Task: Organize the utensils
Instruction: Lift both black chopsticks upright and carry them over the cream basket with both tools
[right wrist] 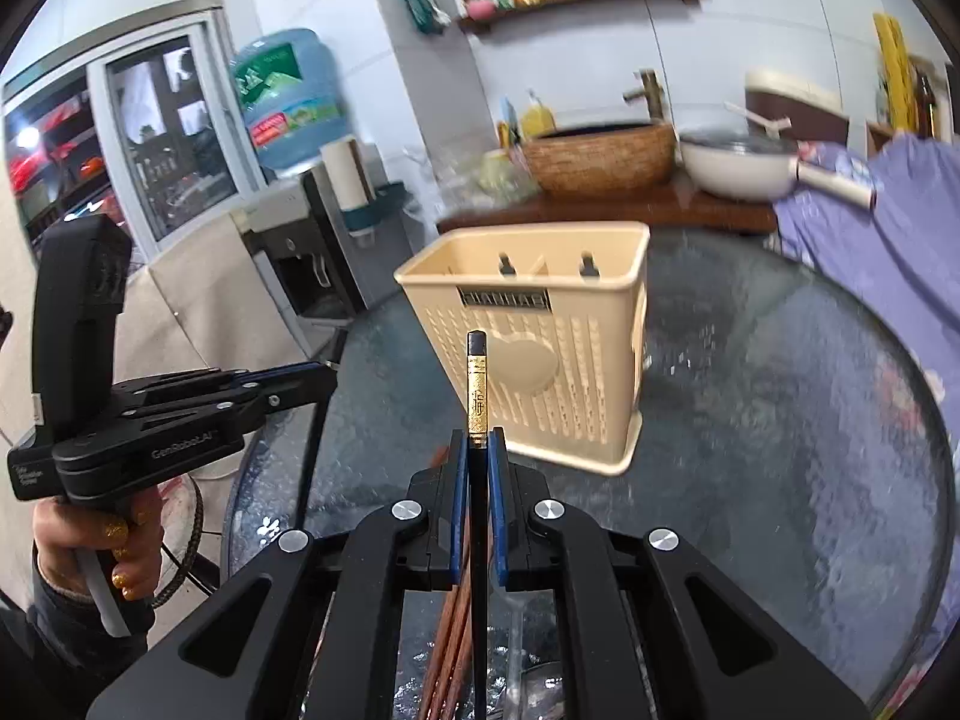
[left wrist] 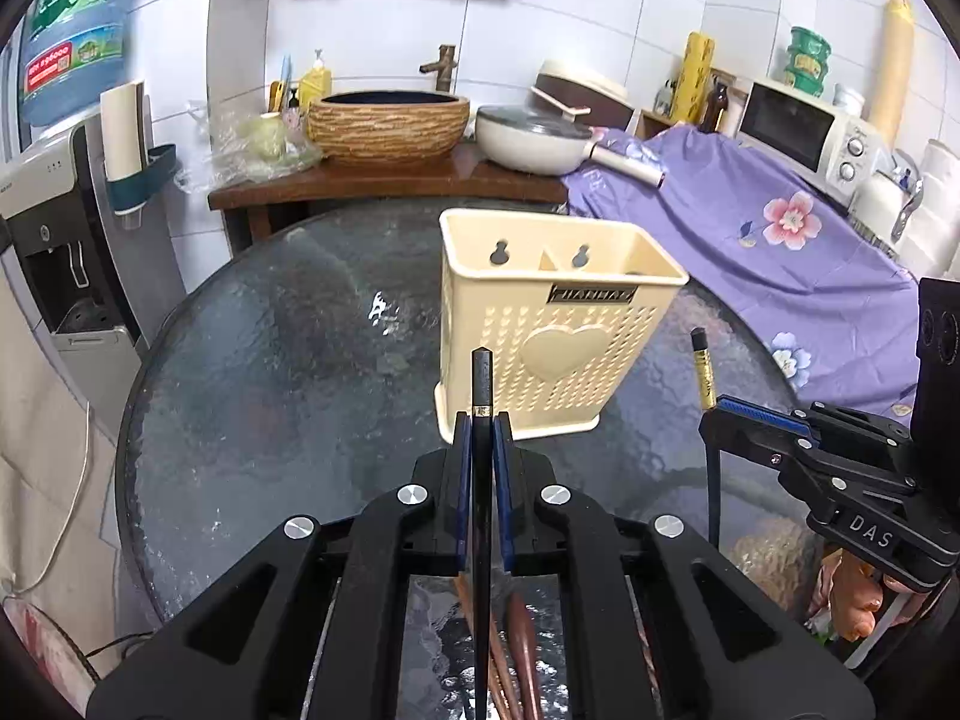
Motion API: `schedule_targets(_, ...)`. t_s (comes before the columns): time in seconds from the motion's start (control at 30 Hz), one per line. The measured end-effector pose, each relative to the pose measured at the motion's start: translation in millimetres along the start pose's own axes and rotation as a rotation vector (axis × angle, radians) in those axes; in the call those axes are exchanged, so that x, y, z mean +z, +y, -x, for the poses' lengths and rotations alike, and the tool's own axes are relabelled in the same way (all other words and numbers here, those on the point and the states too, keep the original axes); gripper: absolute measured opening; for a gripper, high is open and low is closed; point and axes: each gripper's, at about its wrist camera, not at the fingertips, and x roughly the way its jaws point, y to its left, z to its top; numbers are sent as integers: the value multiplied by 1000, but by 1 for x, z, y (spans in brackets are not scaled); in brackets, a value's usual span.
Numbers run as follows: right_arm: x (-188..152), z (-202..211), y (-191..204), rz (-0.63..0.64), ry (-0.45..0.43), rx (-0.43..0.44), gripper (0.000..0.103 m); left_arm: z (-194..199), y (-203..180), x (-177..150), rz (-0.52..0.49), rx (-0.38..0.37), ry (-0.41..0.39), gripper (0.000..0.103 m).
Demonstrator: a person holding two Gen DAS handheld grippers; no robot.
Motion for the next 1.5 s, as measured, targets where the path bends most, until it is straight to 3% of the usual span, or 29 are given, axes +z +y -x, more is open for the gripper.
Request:
schedule_targets(0.73,30,37,24,104,-78,39,7,46,-22,22,-64,-35,-98,8)
schedule_targets(1.2,53,47,16,107,-94,33,7,51,-26,40,-54,-91,-100,8)
schedule_targets(1.5,74,51,12,101,-111,28,7,75,-37,66,-73,-133,-148,8)
